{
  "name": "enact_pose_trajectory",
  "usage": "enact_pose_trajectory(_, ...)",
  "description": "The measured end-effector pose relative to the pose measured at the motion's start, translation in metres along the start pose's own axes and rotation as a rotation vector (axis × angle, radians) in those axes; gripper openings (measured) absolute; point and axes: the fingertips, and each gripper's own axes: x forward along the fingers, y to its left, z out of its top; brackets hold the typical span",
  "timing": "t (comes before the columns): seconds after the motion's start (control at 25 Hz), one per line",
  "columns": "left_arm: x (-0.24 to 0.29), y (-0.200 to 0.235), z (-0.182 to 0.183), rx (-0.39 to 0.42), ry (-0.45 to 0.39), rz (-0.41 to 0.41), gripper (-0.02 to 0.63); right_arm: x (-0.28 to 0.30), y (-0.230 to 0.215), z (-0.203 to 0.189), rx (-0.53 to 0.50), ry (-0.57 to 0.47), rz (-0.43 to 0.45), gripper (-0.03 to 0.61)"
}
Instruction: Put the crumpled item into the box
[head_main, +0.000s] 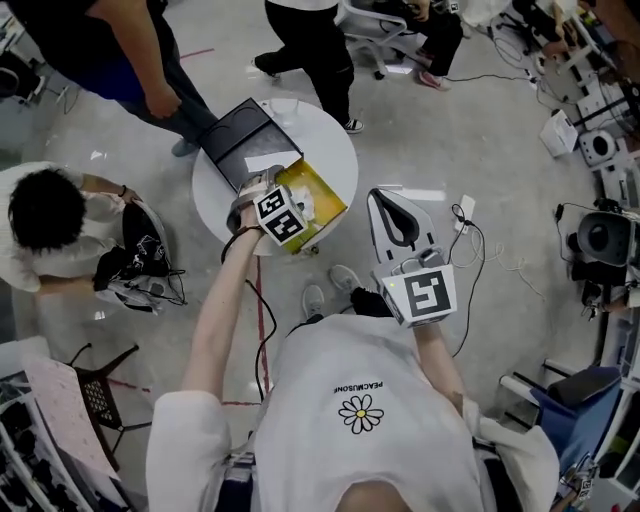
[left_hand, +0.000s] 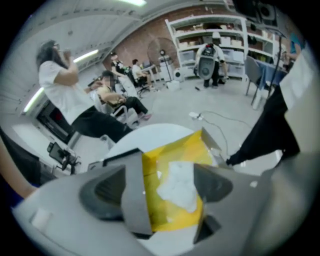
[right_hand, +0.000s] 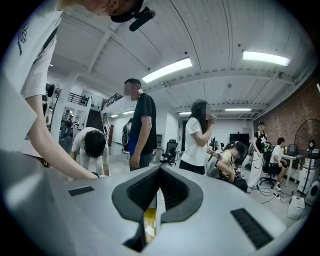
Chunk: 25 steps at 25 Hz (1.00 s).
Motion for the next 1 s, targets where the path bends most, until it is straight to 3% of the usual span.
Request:
enact_pose_trajectory(0.16, -0.040, 0.049, 0.037, -0.067, -0.113, 0.127, 0.405, 0.010, 0.000, 0.009, -0.002, -0.041, 0.028, 0.000)
enact_pose_trajectory(0.44, -0.167, 0.128, 0.118, -0.186, -0.428, 0.405, 0.380, 0.021, 0.008, 0.026, -0.032, -0.137, 0.103, 0.000)
enact_pose_trajectory(0.64, -0.257, 0.139, 0.149, -0.273, -0.626, 0.593, 0.210, 0.023, 0.009, 0.035, -0.024, -0.171, 0.135, 0.000)
enact_pose_trajectory(0.84, -0.313, 0.127, 0.146, -0.340, -0.746, 0.757, 0.027, 0.030, 0.012, 0.039, -0.005, -0.195, 0.166, 0.000)
enact_pose_trajectory(0.92, -0.328, 0.118, 0.141, -0.350, -0.794, 0.821, 0.002, 0.030, 0.013, 0.038, -0.008, -0.194, 0.172, 0.000)
enact_pose_trajectory(1.0, -0.333, 0.108, 0.134, -0.415, -0.847, 0.846, 0.002, 0.031, 0.013, 0.037, -0.017, -0.191, 0.175, 0.000)
